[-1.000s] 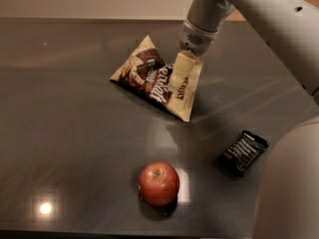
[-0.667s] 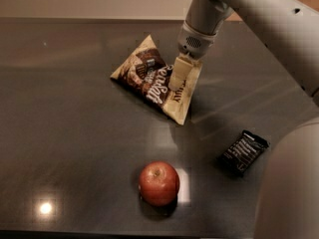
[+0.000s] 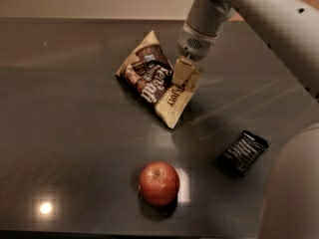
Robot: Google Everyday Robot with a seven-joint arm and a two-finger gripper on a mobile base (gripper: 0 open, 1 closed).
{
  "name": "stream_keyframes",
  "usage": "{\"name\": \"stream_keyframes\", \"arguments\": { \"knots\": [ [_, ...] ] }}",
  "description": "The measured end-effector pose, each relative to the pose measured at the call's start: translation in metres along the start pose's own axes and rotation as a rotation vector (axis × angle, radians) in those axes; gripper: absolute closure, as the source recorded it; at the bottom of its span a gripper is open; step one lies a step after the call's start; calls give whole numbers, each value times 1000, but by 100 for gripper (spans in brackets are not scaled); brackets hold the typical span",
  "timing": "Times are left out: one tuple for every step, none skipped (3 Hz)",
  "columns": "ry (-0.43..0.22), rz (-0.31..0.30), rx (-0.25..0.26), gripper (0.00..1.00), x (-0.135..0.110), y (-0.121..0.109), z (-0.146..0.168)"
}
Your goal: Pick brown chip bag
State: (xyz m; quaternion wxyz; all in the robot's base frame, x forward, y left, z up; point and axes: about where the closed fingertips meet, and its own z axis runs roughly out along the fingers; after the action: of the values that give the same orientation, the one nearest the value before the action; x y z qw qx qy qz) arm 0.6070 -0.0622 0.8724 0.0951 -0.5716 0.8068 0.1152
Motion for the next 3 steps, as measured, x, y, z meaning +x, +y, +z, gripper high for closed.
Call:
{"name": "stream_keyframes", "arguments": {
  "knots": [
    [-27, -46, 7, 100, -10, 11, -34],
    [-76, -79, 36, 100, -26, 19, -76],
    [-126, -101, 89, 100, -37, 24, -116]
  ]
}}
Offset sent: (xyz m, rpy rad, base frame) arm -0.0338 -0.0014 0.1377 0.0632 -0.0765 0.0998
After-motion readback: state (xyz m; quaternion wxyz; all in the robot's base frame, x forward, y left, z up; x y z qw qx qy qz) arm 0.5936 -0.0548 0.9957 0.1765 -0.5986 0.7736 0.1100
